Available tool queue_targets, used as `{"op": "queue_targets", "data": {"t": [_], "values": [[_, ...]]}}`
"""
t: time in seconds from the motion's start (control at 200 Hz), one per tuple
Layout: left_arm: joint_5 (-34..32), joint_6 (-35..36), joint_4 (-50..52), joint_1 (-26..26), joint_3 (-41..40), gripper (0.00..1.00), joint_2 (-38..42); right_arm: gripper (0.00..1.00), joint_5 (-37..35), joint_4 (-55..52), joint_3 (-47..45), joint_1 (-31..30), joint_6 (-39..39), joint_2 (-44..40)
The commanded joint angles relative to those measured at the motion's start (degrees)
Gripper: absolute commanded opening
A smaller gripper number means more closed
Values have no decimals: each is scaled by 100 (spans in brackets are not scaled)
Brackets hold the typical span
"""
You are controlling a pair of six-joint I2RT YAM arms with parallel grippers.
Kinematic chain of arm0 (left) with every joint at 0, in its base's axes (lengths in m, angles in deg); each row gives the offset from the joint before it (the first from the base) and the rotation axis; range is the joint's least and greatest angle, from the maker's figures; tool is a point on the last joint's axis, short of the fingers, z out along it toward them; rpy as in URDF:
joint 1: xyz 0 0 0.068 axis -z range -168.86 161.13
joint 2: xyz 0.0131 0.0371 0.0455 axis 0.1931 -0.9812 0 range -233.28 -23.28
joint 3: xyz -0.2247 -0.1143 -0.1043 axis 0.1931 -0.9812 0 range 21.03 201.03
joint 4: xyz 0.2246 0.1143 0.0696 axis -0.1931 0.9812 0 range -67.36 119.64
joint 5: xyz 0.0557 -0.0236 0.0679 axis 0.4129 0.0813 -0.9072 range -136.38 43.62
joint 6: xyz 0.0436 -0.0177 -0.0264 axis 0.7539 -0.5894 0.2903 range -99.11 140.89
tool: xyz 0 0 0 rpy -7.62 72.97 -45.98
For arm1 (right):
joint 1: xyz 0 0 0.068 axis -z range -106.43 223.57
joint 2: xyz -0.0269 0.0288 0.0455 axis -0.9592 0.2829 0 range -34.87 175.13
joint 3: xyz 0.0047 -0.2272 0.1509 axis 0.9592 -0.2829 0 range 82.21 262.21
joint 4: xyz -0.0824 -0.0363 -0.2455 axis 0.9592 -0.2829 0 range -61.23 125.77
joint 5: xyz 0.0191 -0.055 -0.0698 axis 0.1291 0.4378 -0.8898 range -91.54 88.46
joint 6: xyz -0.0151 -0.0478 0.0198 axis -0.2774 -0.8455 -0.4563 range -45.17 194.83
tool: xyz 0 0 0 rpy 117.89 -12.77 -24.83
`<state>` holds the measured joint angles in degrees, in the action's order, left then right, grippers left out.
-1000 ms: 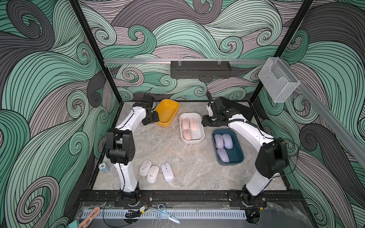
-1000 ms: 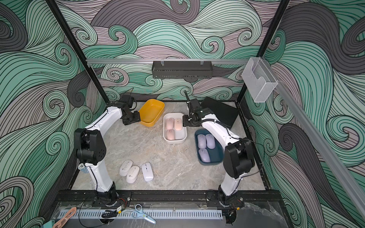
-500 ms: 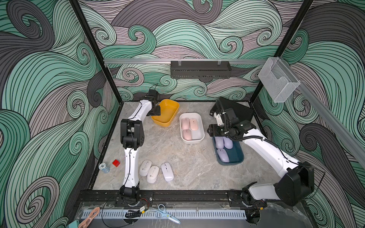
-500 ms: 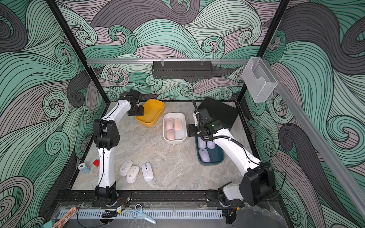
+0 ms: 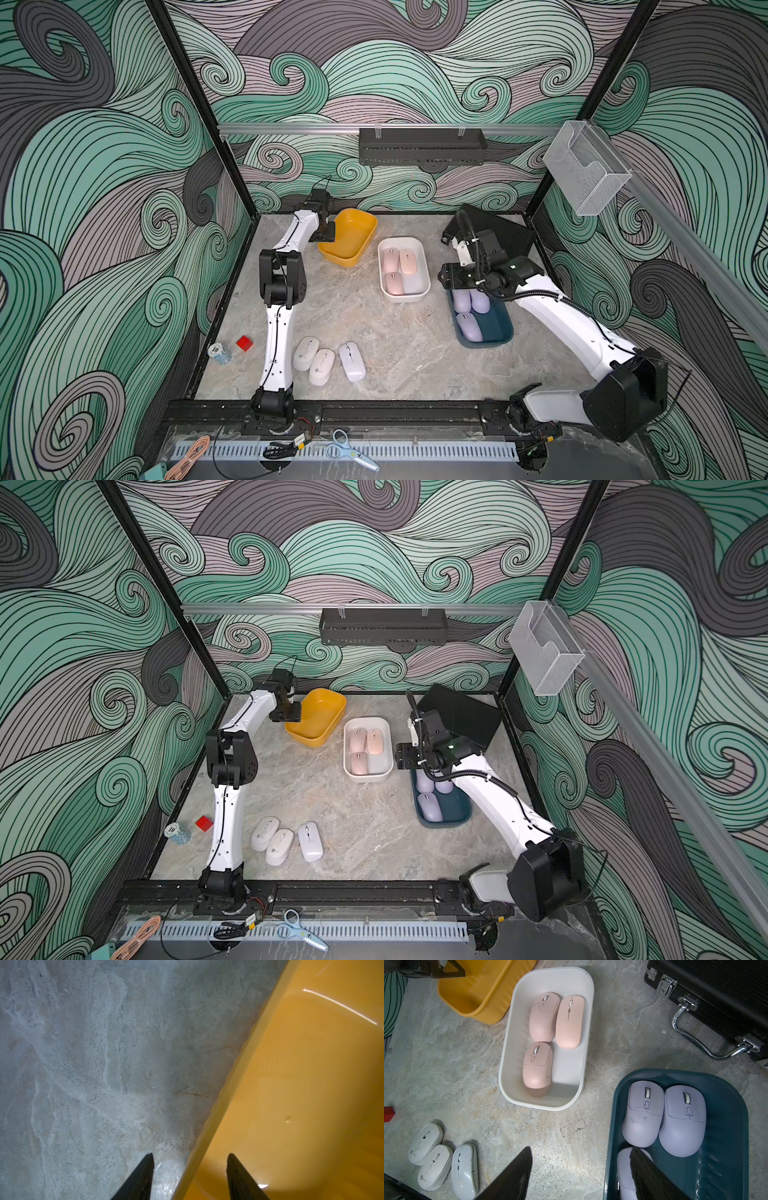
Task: Place the mice by color into the storage box
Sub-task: Move the storage box to the center of the board.
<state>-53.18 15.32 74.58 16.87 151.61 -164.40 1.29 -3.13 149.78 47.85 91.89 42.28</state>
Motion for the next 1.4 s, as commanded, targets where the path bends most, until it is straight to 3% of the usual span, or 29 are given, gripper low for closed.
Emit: {"op": "queue_targets", "data": {"t": [0.0, 0.26, 0.32, 0.48, 0.62, 0.771, 0.891, 1.006, 1.101, 1.316, 1.396], "values": [[91, 108, 156, -38, 92, 50, -4, 73, 20, -29, 18, -12, 21, -120], [-22, -216, 570, -38, 43, 24, 164, 73, 0, -28, 114, -13, 30, -216], [-22, -230, 582, -38, -87, 14, 269, 73, 2, -8, 107, -11, 21, -243], [-31, -369, 575, -31, -602, 0, 640, 73, 23, 55, 80, -10, 17, -290], [-120, -892, 818, -22, -1294, 0, 1194, 73, 169, 119, 87, -15, 39, -292], [-18, -1903, 537, 183, -3355, 0, 2517, 72, 230, 159, 103, -103, 69, -257], [69, -2967, -143, 741, -5465, 0, 3703, 71, 192, 137, 105, -322, 102, -188], [132, -3907, -537, 1608, -6818, 0, 4367, 71, 91, 65, 103, -604, 135, -147], [-142, -4594, -623, 2202, -7332, 0, 4824, 71, -96, -72, 150, -869, 172, -116], [-474, -5656, -638, 2790, -7784, 0, 5613, 71, -410, -231, 216, -1379, 363, -87], [-498, -5691, -575, 2845, -7896, 11, 5852, 71, -540, -309, 289, -1514, 418, -61]]}}
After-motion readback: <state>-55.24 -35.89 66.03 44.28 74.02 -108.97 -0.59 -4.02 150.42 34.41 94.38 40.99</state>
